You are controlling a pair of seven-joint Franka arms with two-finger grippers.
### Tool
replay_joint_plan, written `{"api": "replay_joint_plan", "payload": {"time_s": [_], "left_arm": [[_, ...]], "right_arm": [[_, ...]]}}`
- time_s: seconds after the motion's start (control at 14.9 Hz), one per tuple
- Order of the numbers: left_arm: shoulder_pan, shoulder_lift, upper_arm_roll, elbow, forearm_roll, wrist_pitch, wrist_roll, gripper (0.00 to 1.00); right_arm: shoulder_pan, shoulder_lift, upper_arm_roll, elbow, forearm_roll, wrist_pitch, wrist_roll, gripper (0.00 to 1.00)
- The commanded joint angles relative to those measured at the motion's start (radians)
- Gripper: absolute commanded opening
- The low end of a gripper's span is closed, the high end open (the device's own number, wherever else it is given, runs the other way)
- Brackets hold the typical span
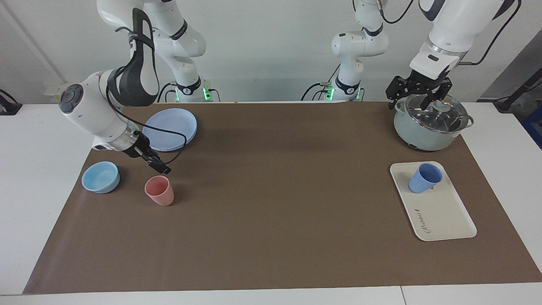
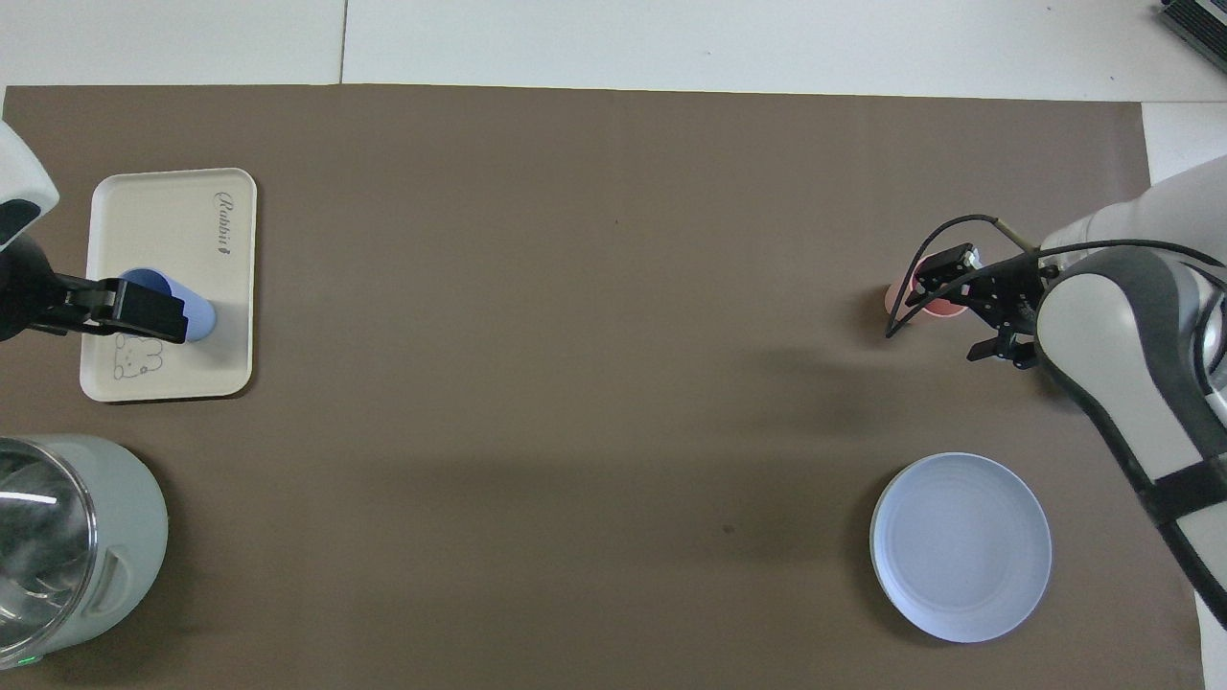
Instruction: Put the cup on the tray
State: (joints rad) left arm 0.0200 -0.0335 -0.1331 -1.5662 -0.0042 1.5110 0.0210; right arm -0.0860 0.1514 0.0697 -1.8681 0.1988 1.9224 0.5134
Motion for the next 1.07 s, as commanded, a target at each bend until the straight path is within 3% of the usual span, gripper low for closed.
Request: {"api": "replay_joint_plan", "payload": {"time_s": [0.0,0.27,0.67,1.0], "left_arm": [[0.021,0.017,-0.003,0.020,-0.004,-0.017,0.033,1.00],[0.029,0.018,-0.003,0.017,-0.008,-0.003,0.057,1.00],[0.031,0.014,-0.005,0.008,-0.013,0.003,0.057,1.00],[0.024,0.001,-0.008,-0.015,-0.011,0.017,0.054,1.00]], "right_arm": [[0.056,-0.074,0.002,-0.017,-0.151,-0.014,-0.154,0.99],[0.092,-0.139,0.002,-0.013,-0.240,-0.074,-0.219,1.00],[0.095,-0.167,0.005,0.119,-0.240,-0.186,-0.378,1.00],[0.080,-0.191,-0.001,0.144,-0.239,-0.197,-0.378,1.00]]}}
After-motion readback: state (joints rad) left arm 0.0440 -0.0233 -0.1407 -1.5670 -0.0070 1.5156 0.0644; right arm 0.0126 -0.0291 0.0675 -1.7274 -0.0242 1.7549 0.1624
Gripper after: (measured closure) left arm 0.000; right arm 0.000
